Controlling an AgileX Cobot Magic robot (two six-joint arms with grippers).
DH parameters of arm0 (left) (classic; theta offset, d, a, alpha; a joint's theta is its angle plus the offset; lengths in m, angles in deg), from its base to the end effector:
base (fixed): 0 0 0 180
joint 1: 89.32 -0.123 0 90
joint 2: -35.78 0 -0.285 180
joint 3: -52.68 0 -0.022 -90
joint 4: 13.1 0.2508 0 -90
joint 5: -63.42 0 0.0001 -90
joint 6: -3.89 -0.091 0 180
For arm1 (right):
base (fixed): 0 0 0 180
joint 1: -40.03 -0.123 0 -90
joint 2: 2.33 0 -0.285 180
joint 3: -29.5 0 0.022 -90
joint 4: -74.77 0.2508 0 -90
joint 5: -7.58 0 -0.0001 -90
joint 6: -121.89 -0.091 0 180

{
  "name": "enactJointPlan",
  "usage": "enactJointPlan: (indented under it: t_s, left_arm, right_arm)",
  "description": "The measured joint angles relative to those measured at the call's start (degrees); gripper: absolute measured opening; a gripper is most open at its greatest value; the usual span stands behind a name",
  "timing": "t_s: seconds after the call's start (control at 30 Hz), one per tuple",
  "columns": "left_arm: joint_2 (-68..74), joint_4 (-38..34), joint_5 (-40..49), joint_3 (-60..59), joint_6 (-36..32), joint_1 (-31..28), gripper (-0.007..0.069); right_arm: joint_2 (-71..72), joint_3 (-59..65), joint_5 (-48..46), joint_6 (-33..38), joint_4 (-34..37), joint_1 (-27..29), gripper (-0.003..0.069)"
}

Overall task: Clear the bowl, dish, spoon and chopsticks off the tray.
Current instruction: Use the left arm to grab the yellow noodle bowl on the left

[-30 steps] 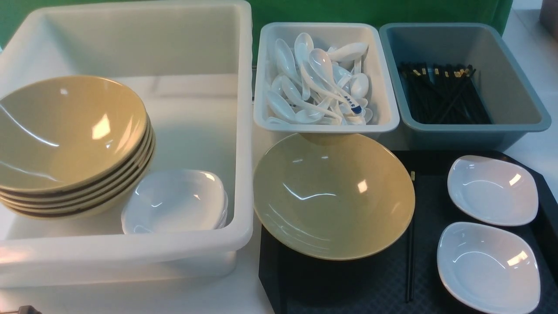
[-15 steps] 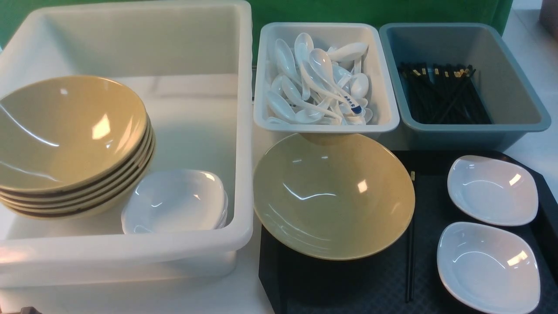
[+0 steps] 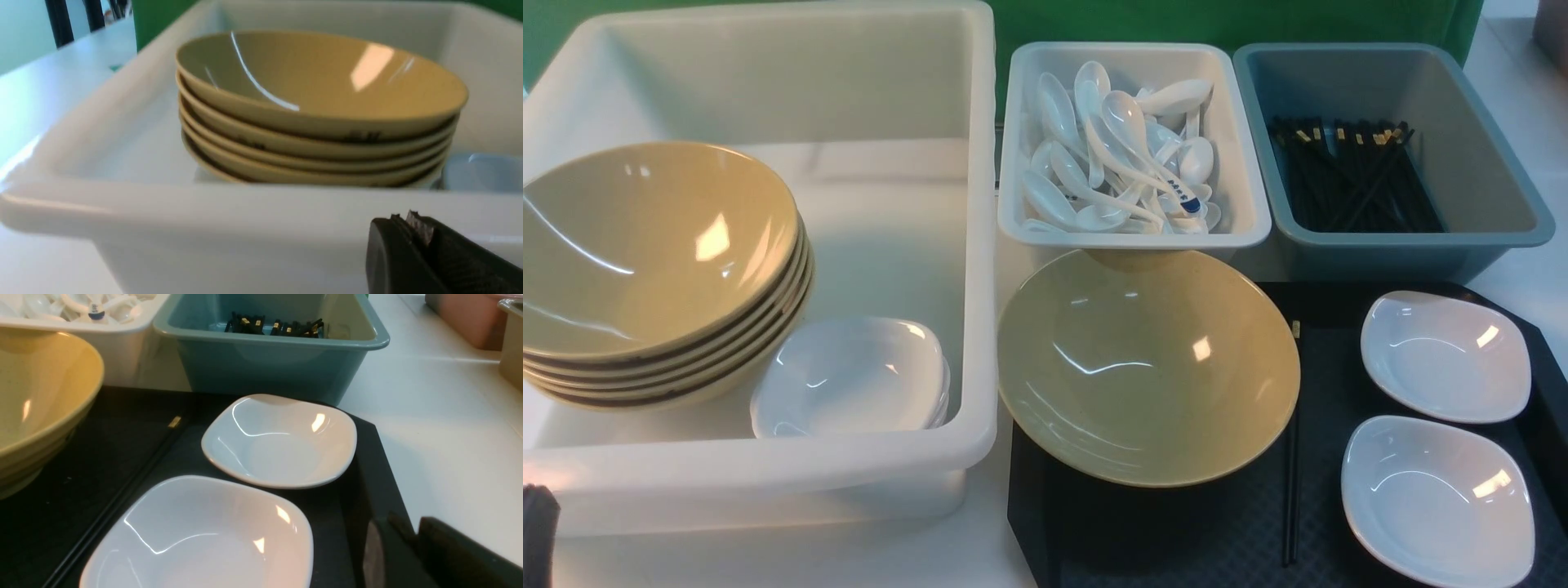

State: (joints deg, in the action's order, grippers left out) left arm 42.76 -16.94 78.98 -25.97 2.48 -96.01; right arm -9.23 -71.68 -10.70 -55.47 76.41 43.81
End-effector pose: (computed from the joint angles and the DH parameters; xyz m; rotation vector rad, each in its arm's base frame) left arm 0.0546 0.0047 0.1810 -0.1252 1.7612 0.0399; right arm 0.0537 -0.0027 0.1758 0.0364 1.8150 -0.0520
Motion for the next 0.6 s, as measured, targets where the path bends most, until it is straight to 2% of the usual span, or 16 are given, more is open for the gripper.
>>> enactJointPlan:
  t_s: [0.1, 0.6]
  left_arm:
    - [0.0, 0.0, 3.1, 0.1, 0.0, 0.0, -0.0008]
    - [0.0, 0.0, 3.2, 0.1, 0.0, 0.0, -0.0008]
  right_arm:
    - [0.0, 0.0, 0.0, 0.0, 0.0, 0.0, 0.0132]
    - [0.0, 0.0, 0.0, 0.0, 0.0, 0.0, 0.014]
